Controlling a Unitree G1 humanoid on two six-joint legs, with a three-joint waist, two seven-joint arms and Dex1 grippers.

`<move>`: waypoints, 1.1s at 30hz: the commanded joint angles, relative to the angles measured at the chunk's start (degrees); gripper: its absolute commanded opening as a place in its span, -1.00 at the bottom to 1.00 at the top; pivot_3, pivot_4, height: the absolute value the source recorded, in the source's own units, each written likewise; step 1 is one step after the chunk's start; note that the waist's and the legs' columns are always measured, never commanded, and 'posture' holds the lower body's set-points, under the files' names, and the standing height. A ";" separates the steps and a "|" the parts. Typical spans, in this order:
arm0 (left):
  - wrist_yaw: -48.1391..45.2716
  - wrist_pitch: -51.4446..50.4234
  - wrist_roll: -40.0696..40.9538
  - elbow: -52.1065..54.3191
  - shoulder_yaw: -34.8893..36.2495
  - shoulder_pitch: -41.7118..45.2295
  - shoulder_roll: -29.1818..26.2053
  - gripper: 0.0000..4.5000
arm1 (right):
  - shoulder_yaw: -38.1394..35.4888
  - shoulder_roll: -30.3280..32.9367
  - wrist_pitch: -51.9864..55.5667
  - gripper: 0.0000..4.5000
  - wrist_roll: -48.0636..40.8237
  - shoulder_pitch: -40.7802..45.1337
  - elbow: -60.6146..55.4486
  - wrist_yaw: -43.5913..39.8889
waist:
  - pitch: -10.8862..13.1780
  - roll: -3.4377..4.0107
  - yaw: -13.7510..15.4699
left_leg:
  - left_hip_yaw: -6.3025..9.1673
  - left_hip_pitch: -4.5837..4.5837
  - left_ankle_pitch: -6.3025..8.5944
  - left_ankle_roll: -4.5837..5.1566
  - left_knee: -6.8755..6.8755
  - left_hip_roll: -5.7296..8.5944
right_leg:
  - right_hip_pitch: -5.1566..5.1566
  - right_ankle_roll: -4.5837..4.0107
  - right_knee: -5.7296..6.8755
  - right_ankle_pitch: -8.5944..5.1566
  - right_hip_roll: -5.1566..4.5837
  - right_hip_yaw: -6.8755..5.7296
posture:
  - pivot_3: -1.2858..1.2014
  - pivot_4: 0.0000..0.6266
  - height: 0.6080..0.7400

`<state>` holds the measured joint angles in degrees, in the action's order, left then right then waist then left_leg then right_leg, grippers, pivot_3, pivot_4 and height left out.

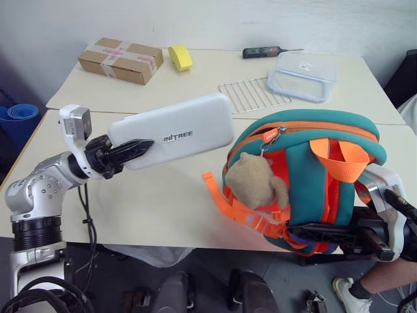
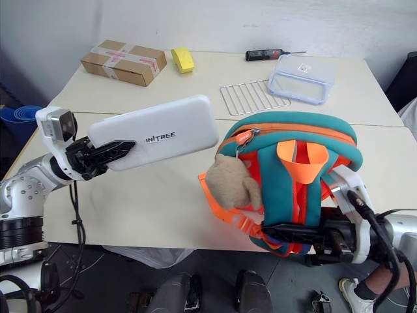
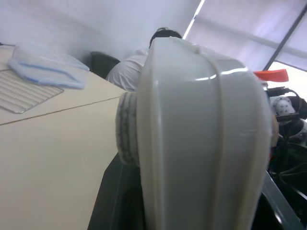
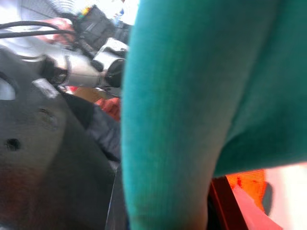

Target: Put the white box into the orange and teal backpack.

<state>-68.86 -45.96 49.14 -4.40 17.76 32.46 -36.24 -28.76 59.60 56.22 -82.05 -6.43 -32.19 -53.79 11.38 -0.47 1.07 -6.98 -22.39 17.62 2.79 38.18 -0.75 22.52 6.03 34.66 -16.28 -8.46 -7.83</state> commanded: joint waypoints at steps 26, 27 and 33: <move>11.36 18.86 -30.83 -7.70 -37.46 22.86 27.41 -0.46 | 4.92 -4.41 -4.73 -0.99 11.64 3.85 1.44 -3.89 | 0.01 -0.05 1.83 | -0.08 -0.14 -0.11 0.20 0.15 0.13 | 0.00 0.16 -0.12 0.10 0.21 0.00 | 0.03 -0.52 1.00; 11.82 19.03 -31.15 -7.91 -37.11 22.59 27.92 -0.21 | 5.13 -4.82 -5.10 -1.00 12.08 4.03 1.41 -3.64 | 0.01 -0.05 1.84 | -0.08 -0.13 -0.12 0.21 0.16 0.12 | 0.00 0.16 -0.12 0.10 0.12 0.00 | 0.03 -0.52 1.00; 9.40 18.21 -27.88 -5.68 -31.01 20.41 24.44 0.53 | 5.71 -7.20 -6.33 -1.00 12.86 4.57 1.22 -1.17 | 0.01 -0.04 1.39 | -0.06 -0.14 -0.12 0.19 0.20 0.06 | 0.03 0.15 -0.07 0.10 0.03 0.00 | 0.03 -0.52 1.00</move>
<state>-58.97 -28.76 19.73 -11.84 -16.19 53.14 -11.02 -22.72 53.08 51.04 -68.89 -2.40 -29.40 -55.56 11.39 -0.51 2.46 -7.04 -22.52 17.50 2.98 38.38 -0.69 22.55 6.18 34.60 -16.18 -8.43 -7.84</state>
